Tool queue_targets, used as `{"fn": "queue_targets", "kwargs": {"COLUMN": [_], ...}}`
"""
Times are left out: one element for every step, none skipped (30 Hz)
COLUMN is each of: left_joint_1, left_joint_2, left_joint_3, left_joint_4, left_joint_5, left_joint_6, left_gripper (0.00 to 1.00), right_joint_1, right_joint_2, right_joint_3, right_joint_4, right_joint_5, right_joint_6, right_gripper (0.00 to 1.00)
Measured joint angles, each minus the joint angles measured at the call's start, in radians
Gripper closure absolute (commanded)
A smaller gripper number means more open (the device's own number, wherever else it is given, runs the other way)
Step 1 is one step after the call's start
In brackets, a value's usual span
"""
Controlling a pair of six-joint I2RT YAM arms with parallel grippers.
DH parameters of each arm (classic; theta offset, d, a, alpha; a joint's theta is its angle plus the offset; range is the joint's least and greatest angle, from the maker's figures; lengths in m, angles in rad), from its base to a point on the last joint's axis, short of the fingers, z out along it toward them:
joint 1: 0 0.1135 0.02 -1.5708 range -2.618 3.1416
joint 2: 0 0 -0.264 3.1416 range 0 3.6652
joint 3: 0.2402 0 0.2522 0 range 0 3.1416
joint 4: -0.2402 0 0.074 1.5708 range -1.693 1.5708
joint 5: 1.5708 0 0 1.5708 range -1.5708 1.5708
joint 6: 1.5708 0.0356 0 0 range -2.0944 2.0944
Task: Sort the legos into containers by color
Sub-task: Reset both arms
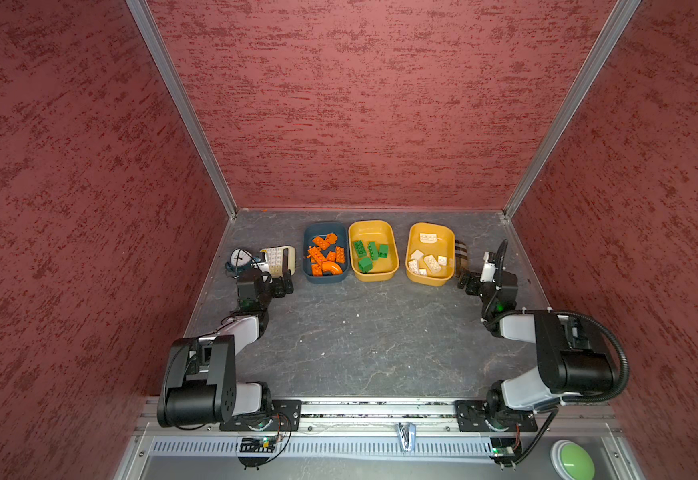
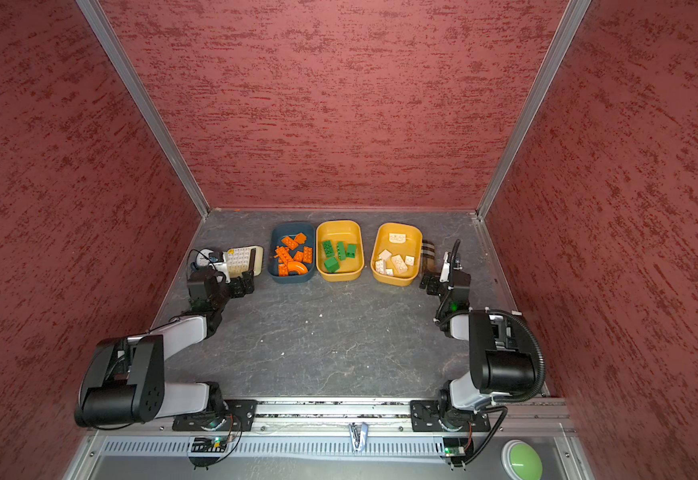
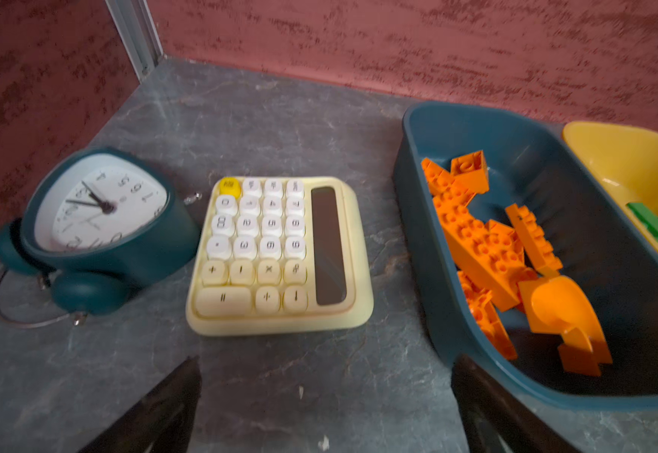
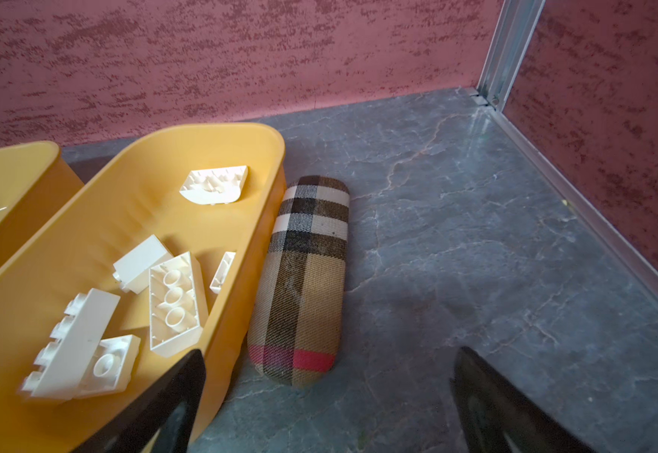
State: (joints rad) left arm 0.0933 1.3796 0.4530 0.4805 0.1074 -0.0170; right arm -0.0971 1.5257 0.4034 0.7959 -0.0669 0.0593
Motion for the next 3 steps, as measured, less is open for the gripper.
{"fn": "queue_targets", "kwargs": {"left_joint_1": [0.005,0.009,0.012], "left_joint_2": [0.016,0.025,0.027], "left_joint_3": [0.01,0.014,0.014], "left_joint_4": [0.012,0.026,0.04], "left_joint_5": [0.012,0.022,0.031], "left_joint_6": [0.0,0.0,0.0], "left_gripper": [0.0,0.01,0.01], "right_joint_1": [0.0,0.0,0.0], "right_joint_2": [-0.002,-0.003,-0.003], "right_joint_3": [-0.011,-0.023,-0.034], "right_joint_4": [0.029,0.055,0.077], "right_joint_5": [0.0,0.0,0.0], "right_joint_6": [0.0,0.0,0.0], "right_gripper": [0.01,0.01,0.01]}}
